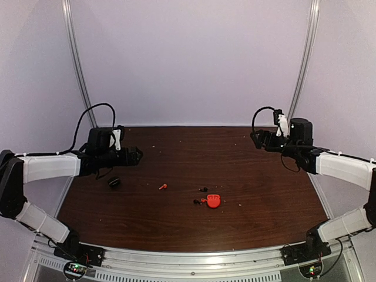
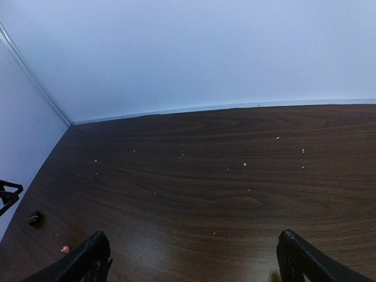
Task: Insert the wireless bluetooth earbuds into the charging case
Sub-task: Pick up the charging case from the center of the board.
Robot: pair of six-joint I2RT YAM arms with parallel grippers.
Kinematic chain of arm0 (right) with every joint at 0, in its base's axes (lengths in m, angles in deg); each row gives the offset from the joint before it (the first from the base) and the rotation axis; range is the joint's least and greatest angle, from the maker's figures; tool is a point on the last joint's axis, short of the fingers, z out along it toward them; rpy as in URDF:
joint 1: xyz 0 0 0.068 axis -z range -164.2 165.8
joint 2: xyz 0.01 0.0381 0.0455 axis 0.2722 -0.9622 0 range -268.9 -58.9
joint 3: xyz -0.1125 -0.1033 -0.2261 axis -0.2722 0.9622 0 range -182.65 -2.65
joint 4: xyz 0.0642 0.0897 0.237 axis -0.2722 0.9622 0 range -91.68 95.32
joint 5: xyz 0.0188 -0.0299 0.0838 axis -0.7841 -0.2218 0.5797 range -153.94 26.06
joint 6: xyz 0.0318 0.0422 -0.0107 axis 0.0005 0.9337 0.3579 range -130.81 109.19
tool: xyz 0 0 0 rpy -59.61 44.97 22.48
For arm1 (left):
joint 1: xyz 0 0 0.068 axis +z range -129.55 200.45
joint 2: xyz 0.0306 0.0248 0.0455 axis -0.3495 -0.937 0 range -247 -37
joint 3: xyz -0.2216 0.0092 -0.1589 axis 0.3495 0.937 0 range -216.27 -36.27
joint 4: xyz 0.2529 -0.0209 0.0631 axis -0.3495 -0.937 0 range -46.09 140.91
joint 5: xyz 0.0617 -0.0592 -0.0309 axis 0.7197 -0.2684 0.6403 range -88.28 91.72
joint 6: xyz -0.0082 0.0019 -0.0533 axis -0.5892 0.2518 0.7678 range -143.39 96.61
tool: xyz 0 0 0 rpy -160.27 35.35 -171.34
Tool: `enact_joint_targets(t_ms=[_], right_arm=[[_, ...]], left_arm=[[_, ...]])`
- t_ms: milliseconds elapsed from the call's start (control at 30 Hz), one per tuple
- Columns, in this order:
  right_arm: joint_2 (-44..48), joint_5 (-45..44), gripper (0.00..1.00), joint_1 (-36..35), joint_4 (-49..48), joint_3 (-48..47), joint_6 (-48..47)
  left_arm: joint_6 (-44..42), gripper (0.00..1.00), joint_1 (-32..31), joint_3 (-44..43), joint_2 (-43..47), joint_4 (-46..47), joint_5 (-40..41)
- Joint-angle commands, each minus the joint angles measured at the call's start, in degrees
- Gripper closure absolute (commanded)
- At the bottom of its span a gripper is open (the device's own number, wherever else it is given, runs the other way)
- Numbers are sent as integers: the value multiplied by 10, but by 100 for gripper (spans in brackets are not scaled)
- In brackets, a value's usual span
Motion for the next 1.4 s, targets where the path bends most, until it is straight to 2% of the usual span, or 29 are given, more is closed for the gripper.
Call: enact_joint_targets(t_ms=[0,200,400,633,867,1100,1367], right_arm=[[-8,30,0,-43,61,6,-17],[10,105,0,-88,92,50,4],[9,139,2,-133,121,95,6],[-40,167,15,-182,126,106,31],[-119,248,34,-197,13,125,99],[-166,285,41,-210,-73,131,153],[-237,317,46,-210,-193,143,216]], left_arm=[[-52,2,-48,16,-1,48,6],[-88,2,-121,32,0,64,-22],[-119,2,-166,37,-25,82,-97],[-120,2,-178,29,-41,92,-119],[-119,2,-179,24,-51,106,-133],[-125,2,-200,19,-72,115,-130],[-120,5,-224,21,-101,160,-168]])
